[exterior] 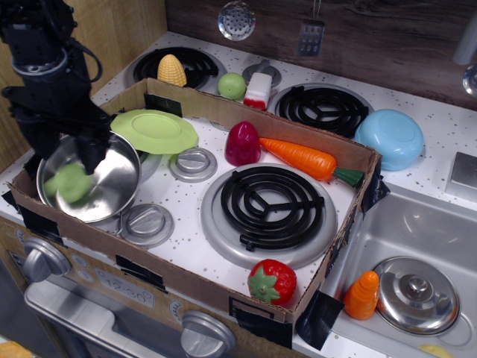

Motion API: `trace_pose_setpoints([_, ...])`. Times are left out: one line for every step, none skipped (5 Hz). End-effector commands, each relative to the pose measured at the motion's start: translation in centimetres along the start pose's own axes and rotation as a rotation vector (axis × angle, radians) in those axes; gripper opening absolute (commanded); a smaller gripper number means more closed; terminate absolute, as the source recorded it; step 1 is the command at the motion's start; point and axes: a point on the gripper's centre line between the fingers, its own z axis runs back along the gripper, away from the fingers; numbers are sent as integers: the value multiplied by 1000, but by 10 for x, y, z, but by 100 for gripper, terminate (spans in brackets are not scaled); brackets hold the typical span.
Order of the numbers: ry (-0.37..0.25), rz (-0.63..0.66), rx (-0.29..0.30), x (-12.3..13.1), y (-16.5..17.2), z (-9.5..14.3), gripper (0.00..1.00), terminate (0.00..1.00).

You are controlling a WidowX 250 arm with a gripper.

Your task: Put broccoli in pot

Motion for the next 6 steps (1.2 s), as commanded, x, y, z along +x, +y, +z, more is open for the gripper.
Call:
trace_pose_setpoints([-36,-42,1,19,-1,15,100,0])
trace_pose_setpoints([-46,-43,2,23,-1,24,100,0])
trace_pose_setpoints([-57,-51,8,25,1,28,100,0])
trace_pose_setpoints([-57,-51,8,25,1,28,100,0])
trace_pose_setpoints([-57,-51,8,25,1,28,100,0])
trace_pose_setpoints([-57,-51,8,25,1,28,100,0])
